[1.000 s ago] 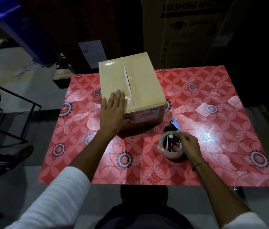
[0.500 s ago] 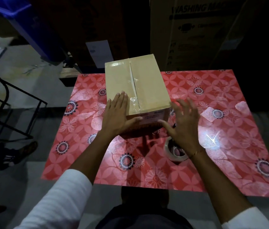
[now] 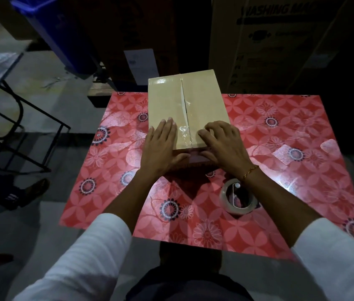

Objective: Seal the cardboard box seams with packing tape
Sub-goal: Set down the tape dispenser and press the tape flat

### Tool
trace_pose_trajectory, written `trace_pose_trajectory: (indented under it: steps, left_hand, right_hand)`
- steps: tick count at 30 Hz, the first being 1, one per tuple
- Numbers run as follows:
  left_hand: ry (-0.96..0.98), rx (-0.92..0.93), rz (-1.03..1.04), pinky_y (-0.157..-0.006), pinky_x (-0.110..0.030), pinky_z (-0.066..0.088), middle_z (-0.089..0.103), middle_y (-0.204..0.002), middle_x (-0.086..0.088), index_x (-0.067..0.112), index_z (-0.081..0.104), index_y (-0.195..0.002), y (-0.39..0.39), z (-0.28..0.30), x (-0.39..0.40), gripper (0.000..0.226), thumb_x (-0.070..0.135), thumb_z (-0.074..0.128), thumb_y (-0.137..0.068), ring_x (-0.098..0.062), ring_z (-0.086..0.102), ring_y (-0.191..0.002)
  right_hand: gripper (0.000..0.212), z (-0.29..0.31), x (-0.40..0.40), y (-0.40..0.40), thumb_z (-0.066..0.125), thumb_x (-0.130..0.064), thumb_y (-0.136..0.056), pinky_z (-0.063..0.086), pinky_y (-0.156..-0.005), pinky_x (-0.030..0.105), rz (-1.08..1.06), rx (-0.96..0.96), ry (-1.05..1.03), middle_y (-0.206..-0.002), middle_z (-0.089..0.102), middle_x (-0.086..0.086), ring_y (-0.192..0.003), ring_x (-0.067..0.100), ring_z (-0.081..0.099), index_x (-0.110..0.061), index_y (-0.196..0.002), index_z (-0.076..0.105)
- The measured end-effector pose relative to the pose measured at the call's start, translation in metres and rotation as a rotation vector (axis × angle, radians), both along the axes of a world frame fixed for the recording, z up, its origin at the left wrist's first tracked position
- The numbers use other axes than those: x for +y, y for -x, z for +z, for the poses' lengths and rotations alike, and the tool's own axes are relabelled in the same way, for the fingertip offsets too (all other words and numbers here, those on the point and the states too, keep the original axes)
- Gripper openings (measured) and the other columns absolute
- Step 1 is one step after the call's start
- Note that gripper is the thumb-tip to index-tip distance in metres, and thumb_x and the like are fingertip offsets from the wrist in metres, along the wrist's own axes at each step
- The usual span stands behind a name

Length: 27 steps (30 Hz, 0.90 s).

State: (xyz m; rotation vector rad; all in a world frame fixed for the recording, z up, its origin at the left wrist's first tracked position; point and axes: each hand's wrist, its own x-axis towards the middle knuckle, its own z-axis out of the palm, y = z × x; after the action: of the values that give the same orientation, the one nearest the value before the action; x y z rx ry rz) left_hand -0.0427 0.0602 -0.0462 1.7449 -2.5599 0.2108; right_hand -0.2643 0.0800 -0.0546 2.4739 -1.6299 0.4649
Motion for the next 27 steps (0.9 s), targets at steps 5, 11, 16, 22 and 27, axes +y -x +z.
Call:
trace_pose_trajectory:
  steps: [5, 11, 16, 22, 27]
  left_hand:
    - [-0.037, -0.034, -0.027, -0.117, -0.050, 0.016, 0.016, -0.161, -0.013, 0.003, 0.025, -0.153, -0.003, -0.001, 0.000, 0.103, 0.064, 0.063, -0.080, -0.029, 0.014, -0.148]
    - [-0.056, -0.046, -0.026, -0.117, -0.051, 0.018, 0.017, -0.161, -0.014, 0.001, 0.024, -0.153, -0.001, 0.004, 0.002, 0.106, 0.052, 0.075, -0.076, -0.031, 0.015, -0.148]
    - [-0.046, -0.037, -0.039, -0.117, -0.051, 0.017, 0.015, -0.162, -0.014, 0.002, 0.023, -0.154, -0.002, 0.001, 0.000, 0.103, 0.066, 0.059, -0.081, -0.030, 0.013, -0.148]
    - [-0.012, 0.038, -0.004, -0.116, -0.053, 0.017, 0.021, -0.160, -0.013, 0.003, 0.029, -0.152, 0.005, 0.001, 0.002, 0.099, 0.078, 0.023, -0.088, -0.028, 0.017, -0.148]
    - [0.001, -0.004, -0.035, -0.114, -0.055, 0.022, 0.027, -0.158, -0.017, 0.000, 0.035, -0.148, 0.003, -0.002, -0.002, 0.096, 0.074, 0.021, -0.088, -0.033, 0.022, -0.145]
  right_hand:
    - [0.066, -0.001, 0.001, 0.001, 0.079, -0.049, -0.073, 0.037, -0.096, 0.045, 0.003, 0.034, -0.008, -0.131, 0.053, 0.008, -0.125, 0.032, 0.046, -0.020, -0.127, 0.054]
    - [0.074, 0.005, -0.005, -0.021, 0.042, -0.084, -0.081, 0.037, -0.086, 0.046, -0.121, -0.003, 0.022, -0.117, 0.056, 0.006, -0.109, 0.031, 0.051, -0.019, -0.114, 0.059]
    - [0.071, 0.007, -0.014, -0.016, 0.053, -0.081, -0.077, 0.036, -0.081, 0.044, -0.085, 0.059, -0.008, -0.114, 0.055, 0.007, -0.105, 0.032, 0.050, -0.019, -0.112, 0.057]
    - [0.062, 0.011, -0.020, 0.013, 0.074, -0.057, -0.078, 0.039, -0.083, 0.043, 0.078, 0.094, -0.060, -0.128, 0.055, 0.008, -0.115, 0.033, 0.047, -0.023, -0.126, 0.053]
    - [0.062, 0.010, -0.017, 0.014, 0.078, -0.046, -0.076, 0.038, -0.084, 0.042, 0.068, 0.066, -0.093, -0.131, 0.054, 0.006, -0.118, 0.032, 0.045, -0.025, -0.129, 0.053]
